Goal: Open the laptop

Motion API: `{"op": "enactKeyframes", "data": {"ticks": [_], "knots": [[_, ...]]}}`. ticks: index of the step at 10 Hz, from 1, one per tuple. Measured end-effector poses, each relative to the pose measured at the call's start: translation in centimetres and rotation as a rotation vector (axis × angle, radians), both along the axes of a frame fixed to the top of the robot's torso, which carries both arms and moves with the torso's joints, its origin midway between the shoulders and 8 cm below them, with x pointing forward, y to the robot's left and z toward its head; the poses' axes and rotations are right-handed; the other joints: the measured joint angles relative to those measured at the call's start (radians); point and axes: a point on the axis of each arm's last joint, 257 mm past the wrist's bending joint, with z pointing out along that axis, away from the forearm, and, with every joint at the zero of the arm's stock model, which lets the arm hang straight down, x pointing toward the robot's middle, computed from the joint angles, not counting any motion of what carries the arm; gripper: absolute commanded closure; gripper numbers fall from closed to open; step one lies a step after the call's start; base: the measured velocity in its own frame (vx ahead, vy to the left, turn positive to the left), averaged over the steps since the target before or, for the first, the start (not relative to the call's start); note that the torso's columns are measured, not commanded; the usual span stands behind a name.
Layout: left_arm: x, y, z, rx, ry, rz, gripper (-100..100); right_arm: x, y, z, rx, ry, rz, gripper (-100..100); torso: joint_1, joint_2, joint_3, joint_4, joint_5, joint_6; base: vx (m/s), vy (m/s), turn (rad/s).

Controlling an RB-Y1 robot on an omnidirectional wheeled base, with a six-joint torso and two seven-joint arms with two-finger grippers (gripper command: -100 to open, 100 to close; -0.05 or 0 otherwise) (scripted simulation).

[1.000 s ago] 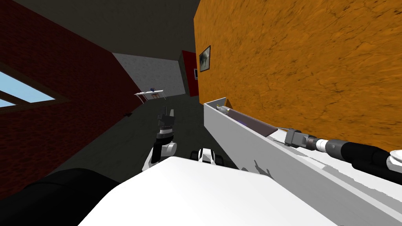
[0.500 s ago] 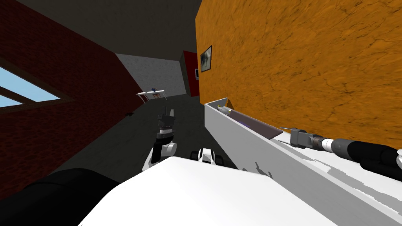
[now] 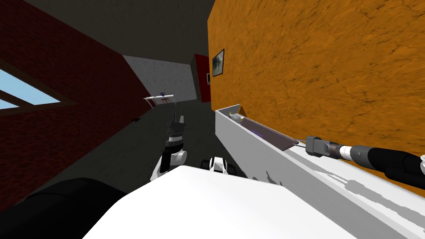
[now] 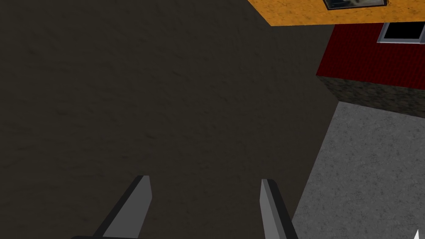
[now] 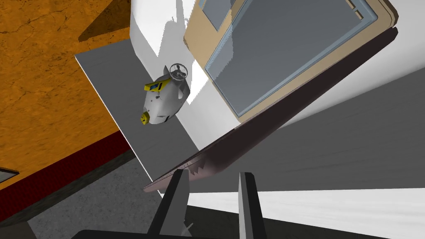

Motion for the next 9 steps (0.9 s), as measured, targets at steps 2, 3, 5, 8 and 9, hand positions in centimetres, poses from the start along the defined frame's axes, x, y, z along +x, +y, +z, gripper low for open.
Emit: {"op": "enactKeyframes", "data": {"ticks": [2, 3, 5, 8, 9], "knots": [[0.0, 0.0, 0.0, 0.000, 0.000, 0.000, 0, -0.5, 1.1, 0.0, 0.058, 0.040, 0.000, 100, -0.001, -0.003, -0.001, -0.002, -0.002, -0.001, 0.105, -0.175, 0.011], [0.0, 0.0, 0.0, 0.000, 0.000, 0.000, 0, -0.7, 1.7, -0.1, 0.091, 0.065, -0.001, 100, -0.003, -0.004, -0.002, -0.002, -0.003, -0.001, 0.110, -0.165, 0.013], [0.0, 0.0, 0.0, 0.000, 0.000, 0.000, 0, -1.3, 2.7, -0.4, 0.152, 0.112, -0.007, 100, 0.002, -0.003, -0.001, -0.002, -0.002, -0.002, 0.091, -0.143, 0.014], [0.0, 0.0, 0.0, 0.000, 0.000, 0.000, 0, -1.6, 3.9, -0.1, 0.212, 0.159, -0.014, 100, 0.011, 0.005, 0.004, 0.001, 0.002, -0.001, 0.035, -0.101, 0.046], [0.0, 0.0, 0.0, 0.000, 0.000, 0.000, 0, -2.1, 4.0, -0.5, 0.236, 0.164, -0.027, 100, 0.013, 0.007, 0.006, -0.001, -0.002, -0.003, -0.026, -0.020, 0.076]]}}
